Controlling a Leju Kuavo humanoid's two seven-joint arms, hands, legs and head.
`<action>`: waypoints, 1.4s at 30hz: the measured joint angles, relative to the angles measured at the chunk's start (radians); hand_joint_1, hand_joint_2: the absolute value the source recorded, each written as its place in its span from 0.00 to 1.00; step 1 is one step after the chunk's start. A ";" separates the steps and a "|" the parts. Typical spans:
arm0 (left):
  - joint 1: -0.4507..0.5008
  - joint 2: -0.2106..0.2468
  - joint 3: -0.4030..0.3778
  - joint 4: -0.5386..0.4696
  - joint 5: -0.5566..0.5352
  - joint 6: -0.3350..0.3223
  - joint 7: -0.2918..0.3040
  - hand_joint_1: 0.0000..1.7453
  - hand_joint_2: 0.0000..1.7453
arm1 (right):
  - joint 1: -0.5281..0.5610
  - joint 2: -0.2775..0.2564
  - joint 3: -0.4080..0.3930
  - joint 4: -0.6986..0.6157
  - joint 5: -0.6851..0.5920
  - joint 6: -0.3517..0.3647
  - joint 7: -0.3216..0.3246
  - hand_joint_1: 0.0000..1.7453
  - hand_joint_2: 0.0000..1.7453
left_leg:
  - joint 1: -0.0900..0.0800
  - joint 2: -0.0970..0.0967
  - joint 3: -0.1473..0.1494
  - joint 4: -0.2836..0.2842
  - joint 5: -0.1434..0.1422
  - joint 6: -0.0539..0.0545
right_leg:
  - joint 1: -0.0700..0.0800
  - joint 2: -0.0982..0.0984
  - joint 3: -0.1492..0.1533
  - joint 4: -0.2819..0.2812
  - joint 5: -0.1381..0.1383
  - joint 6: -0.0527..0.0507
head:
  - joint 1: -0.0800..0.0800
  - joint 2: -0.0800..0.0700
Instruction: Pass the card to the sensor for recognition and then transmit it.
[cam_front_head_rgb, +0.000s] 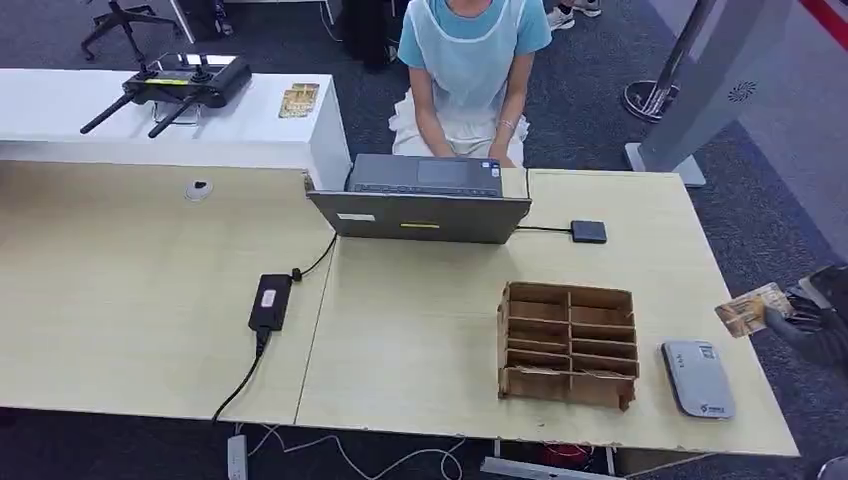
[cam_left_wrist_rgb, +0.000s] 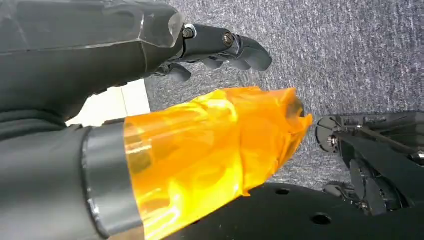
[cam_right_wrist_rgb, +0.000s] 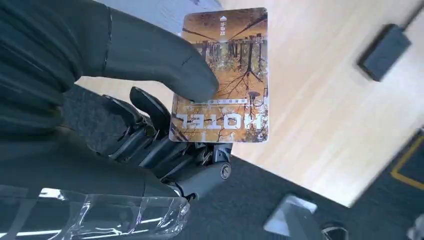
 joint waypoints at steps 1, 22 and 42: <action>0.000 0.000 0.000 0.000 0.000 0.000 0.000 0.00 0.00 | -0.018 -0.001 0.007 -0.005 0.004 0.000 0.002 1.00 1.00 | 0.000 0.000 0.000 0.000 0.000 0.000 | 0.000 0.000 0.000 0.000 0.000 0.000 | 0.000 0.000; -0.006 -0.008 0.000 0.000 -0.006 -0.002 0.000 0.00 0.00 | -0.272 0.052 0.169 -0.032 0.187 -0.139 -0.043 1.00 1.00 | 0.000 -0.002 -0.001 0.000 0.000 0.000 | 0.000 -0.002 0.000 0.000 0.000 0.000 | 0.000 0.000; -0.025 -0.022 0.000 0.000 -0.038 -0.006 0.002 0.00 0.00 | -0.505 0.325 0.243 -0.028 0.342 -0.316 -0.144 1.00 1.00 | 0.001 -0.001 -0.001 0.000 0.002 -0.002 | 0.001 -0.001 0.000 0.002 0.001 0.000 | -0.001 0.000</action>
